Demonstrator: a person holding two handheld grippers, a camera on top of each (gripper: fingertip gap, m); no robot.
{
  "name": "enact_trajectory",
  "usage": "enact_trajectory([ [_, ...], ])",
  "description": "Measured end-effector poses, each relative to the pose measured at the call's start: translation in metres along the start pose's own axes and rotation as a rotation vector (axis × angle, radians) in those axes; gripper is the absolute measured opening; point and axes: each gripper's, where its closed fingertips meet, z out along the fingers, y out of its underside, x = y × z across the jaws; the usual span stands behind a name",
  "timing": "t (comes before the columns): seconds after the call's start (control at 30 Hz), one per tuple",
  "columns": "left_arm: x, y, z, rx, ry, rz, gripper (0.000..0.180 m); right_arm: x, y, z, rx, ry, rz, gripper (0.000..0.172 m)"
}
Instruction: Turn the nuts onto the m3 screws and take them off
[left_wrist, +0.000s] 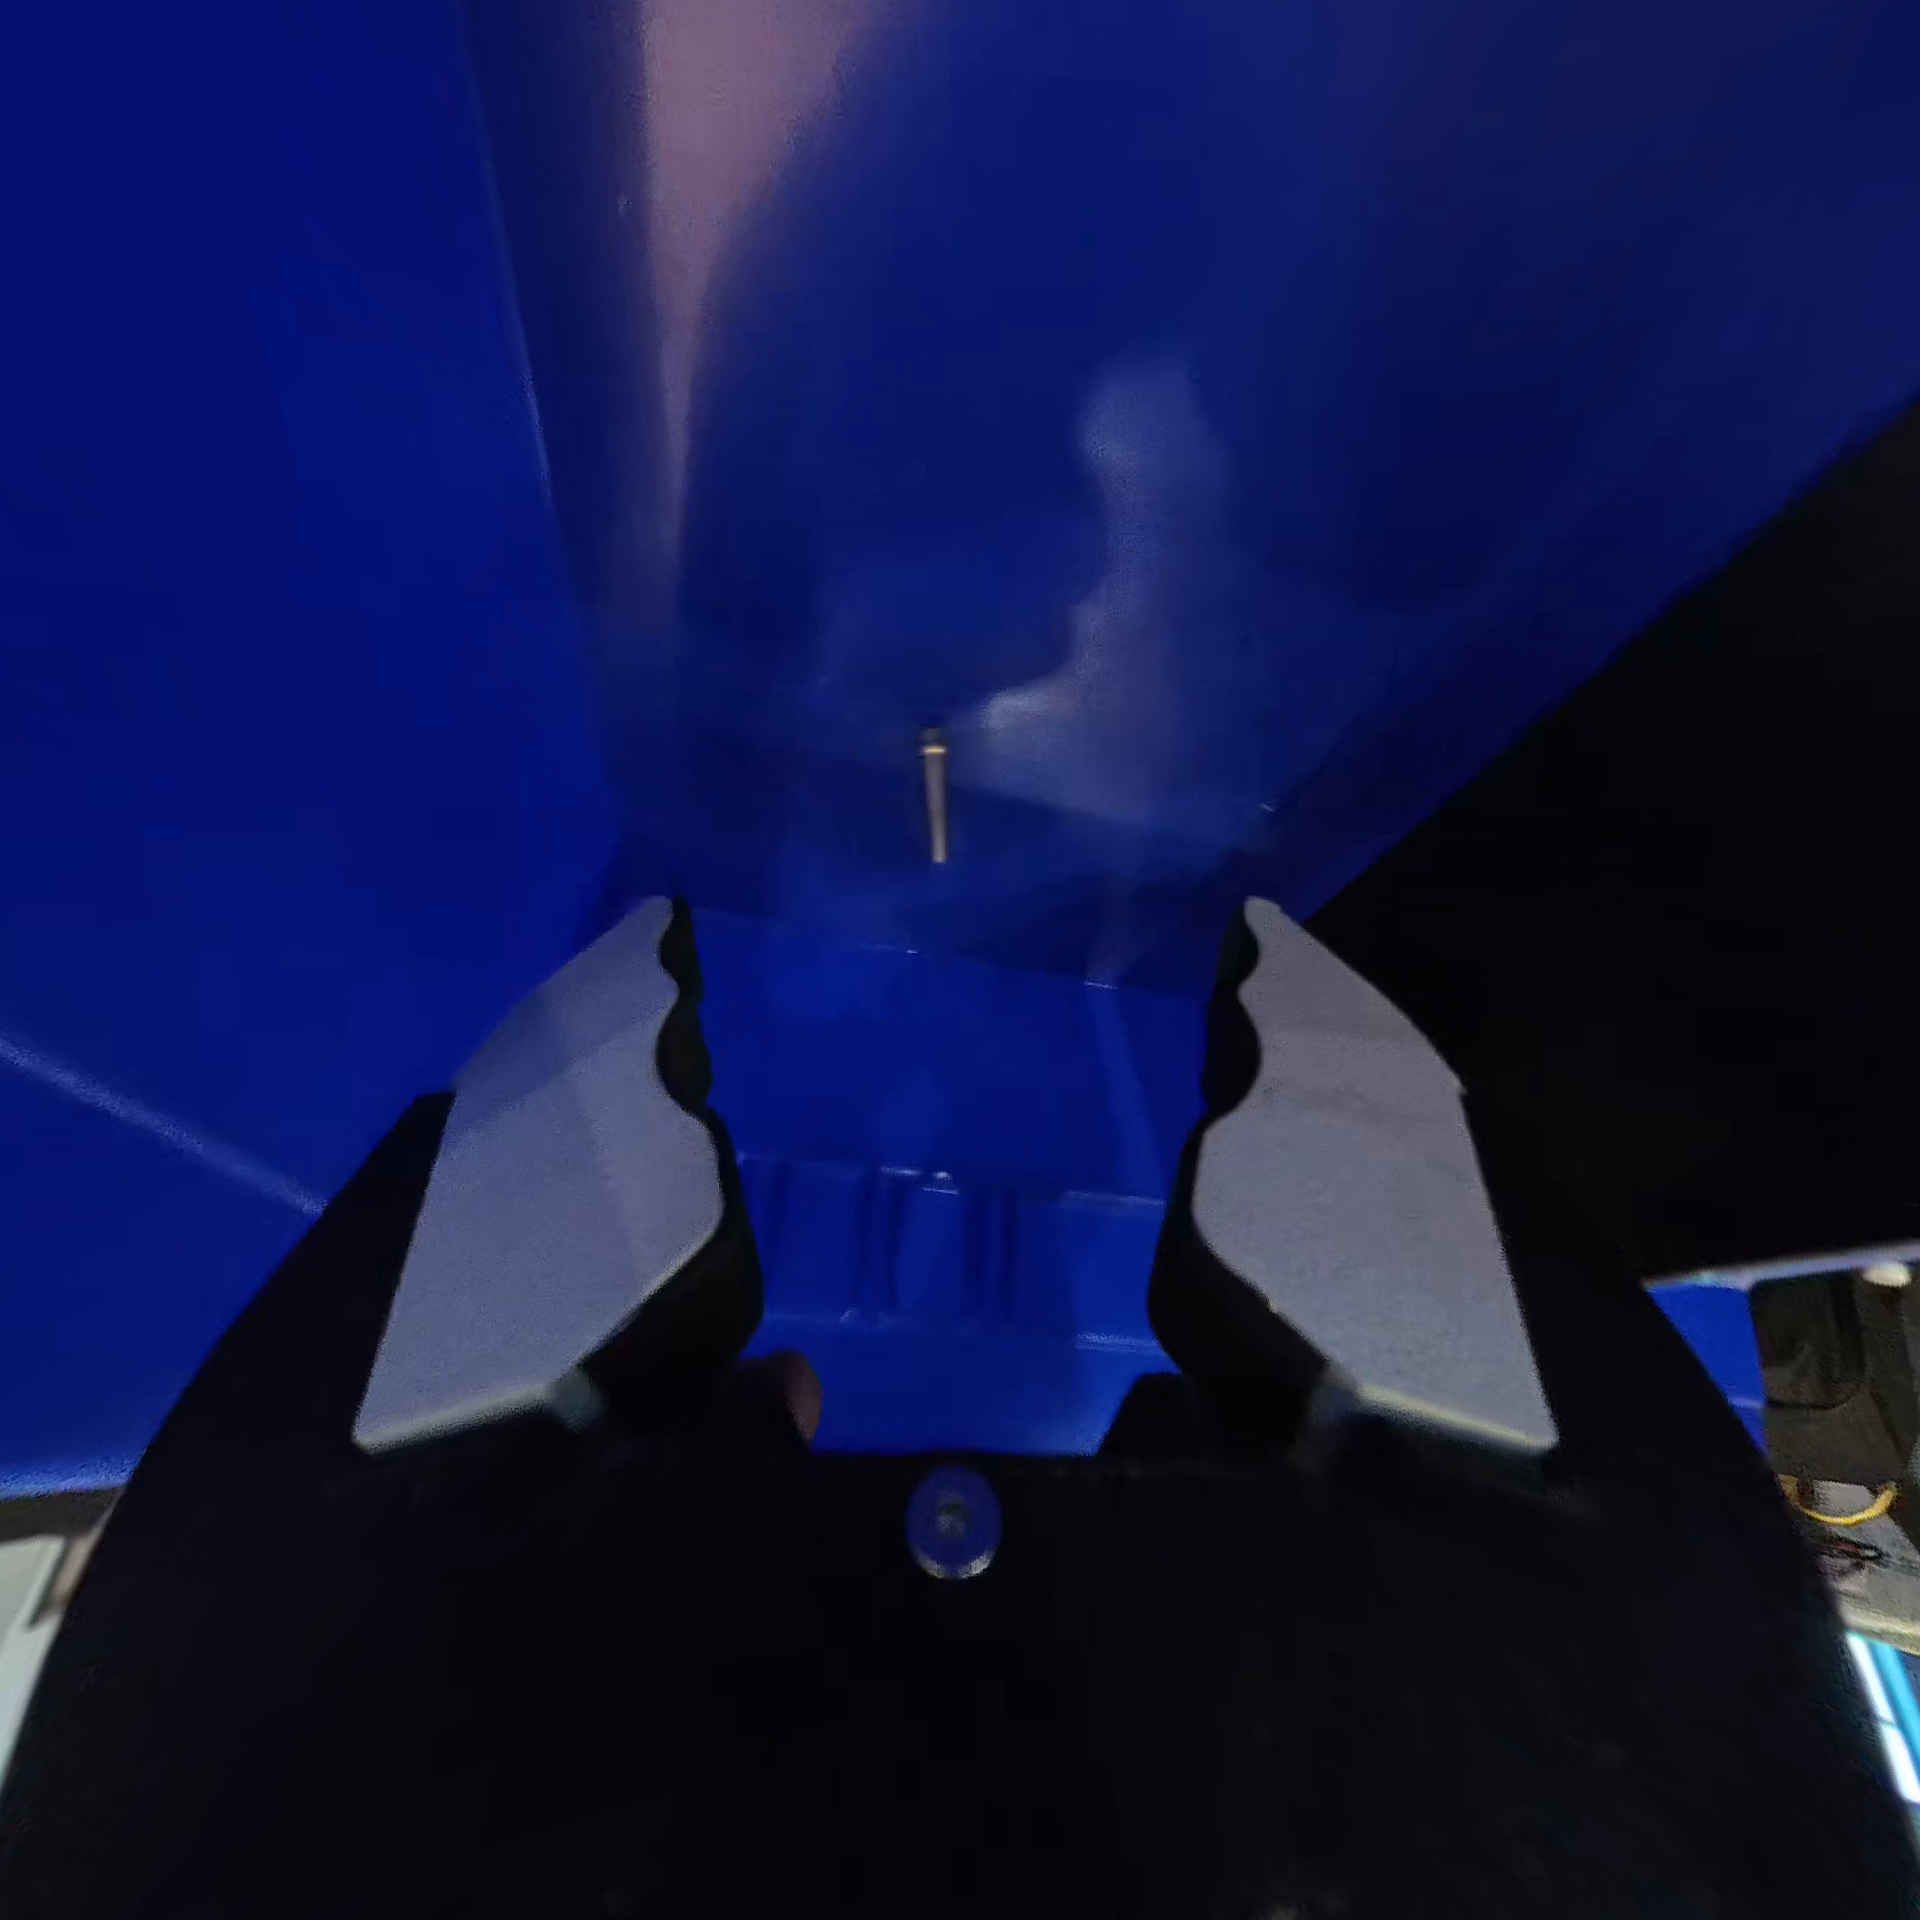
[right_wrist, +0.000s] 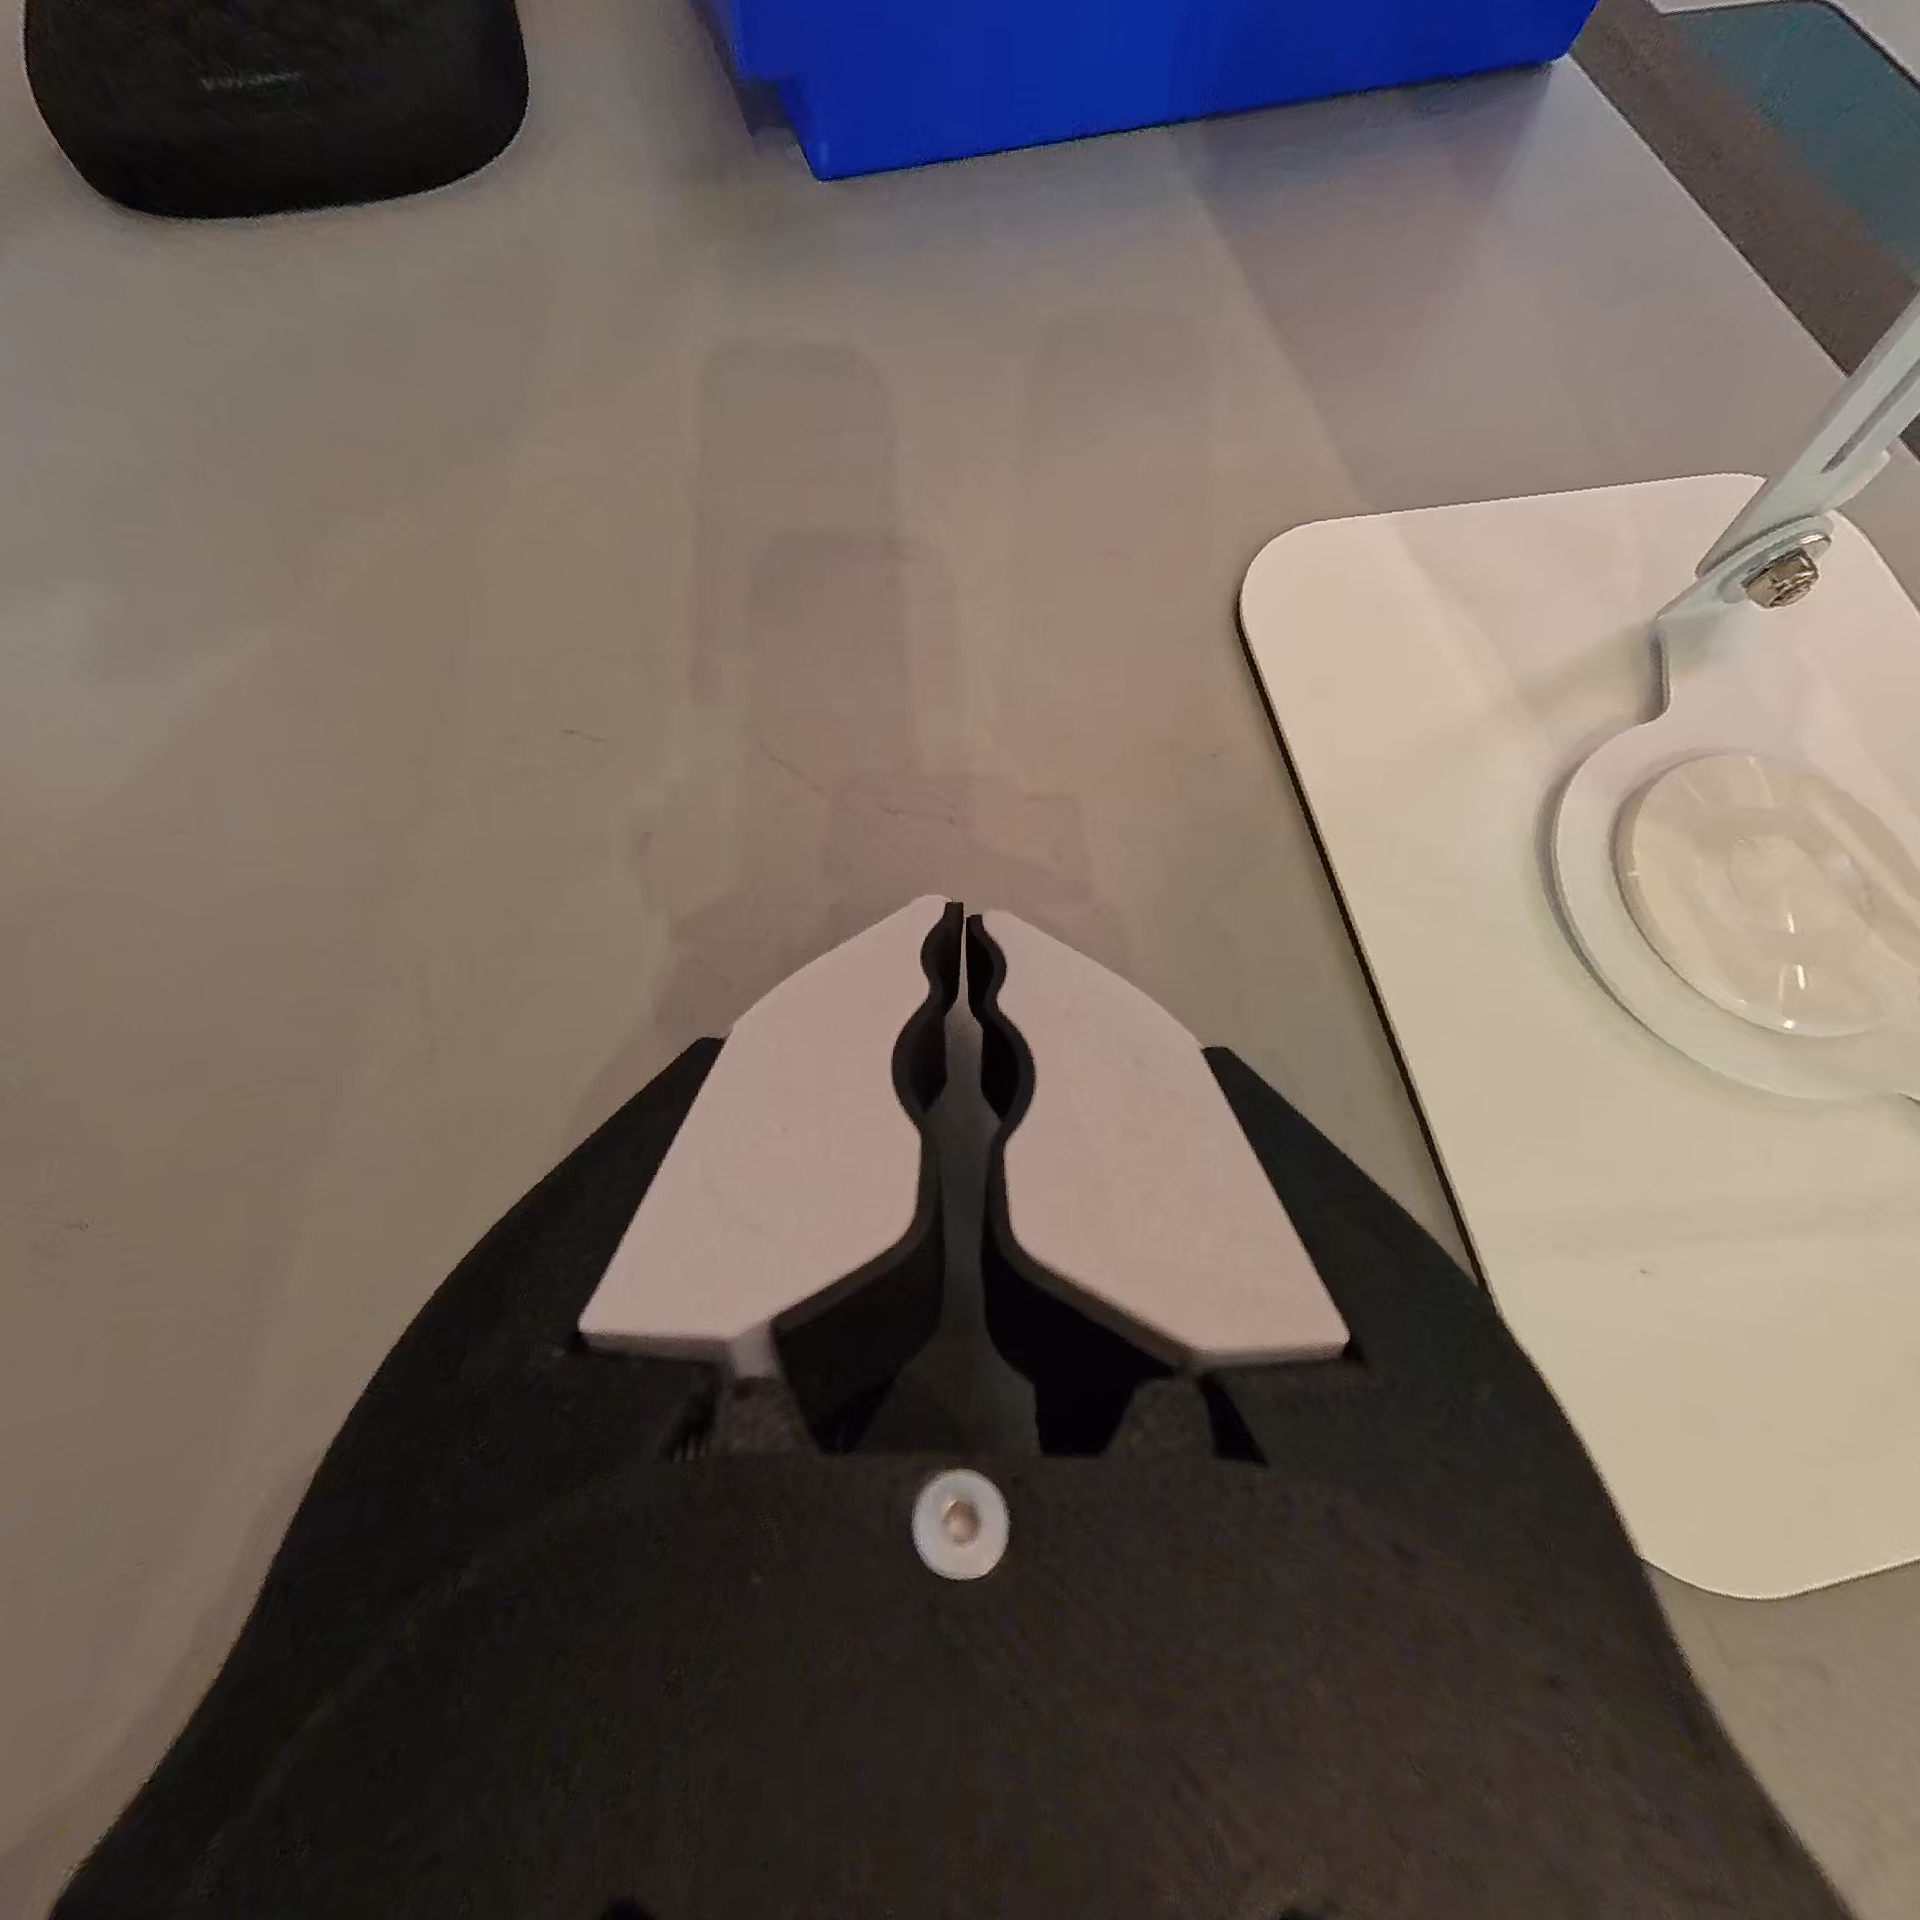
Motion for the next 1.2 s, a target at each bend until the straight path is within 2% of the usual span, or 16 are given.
enact_trajectory([
  [0.1, 0.004, -0.003, 0.009, -0.013, 0.028, -0.024, 0.065, 0.000, 0.000, 0.000, 0.000, -0.001, 0.000, 0.001],
  [0.13, 0.013, -0.003, 0.009, -0.028, 0.081, -0.035, 0.048, 0.000, 0.000, 0.000, 0.002, 0.000, 0.000, 0.001],
  [0.17, 0.014, -0.003, 0.008, -0.025, 0.081, -0.038, 0.039, 0.000, 0.000, 0.000, 0.002, -0.001, 0.000, 0.001],
  [0.23, 0.017, -0.006, 0.007, 0.008, 0.086, -0.035, 0.009, 0.000, 0.000, 0.000, 0.002, -0.001, -0.001, 0.001],
  [0.27, 0.017, -0.006, 0.007, 0.018, 0.070, -0.025, 0.002, 0.000, 0.000, 0.000, 0.001, -0.002, -0.002, 0.001],
  [0.47, 0.015, -0.005, 0.006, 0.046, -0.004, 0.005, 0.002, -0.001, 0.000, 0.000, -0.004, 0.000, -0.008, 0.001],
  [0.77, 0.000, 0.000, -0.014, 0.156, -0.090, -0.083, 0.002, -0.001, 0.001, 0.001, -0.008, -0.004, -0.008, 0.001],
  [0.87, -0.003, 0.000, -0.039, 0.232, -0.131, -0.132, 0.002, -0.001, 0.001, 0.001, -0.010, -0.005, -0.007, 0.001],
  [1.0, 0.016, -0.002, -0.091, 0.405, -0.159, -0.214, 0.002, -0.001, 0.001, 0.001, -0.010, -0.006, -0.007, 0.000],
  [1.1, 0.051, 0.000, -0.132, 0.507, -0.197, -0.253, 0.001, -0.001, 0.000, 0.001, -0.007, -0.007, -0.006, 0.000],
  [1.2, 0.104, 0.002, -0.165, 0.608, -0.213, -0.265, 0.001, -0.001, 0.000, 0.000, -0.004, -0.006, -0.007, 0.000],
])
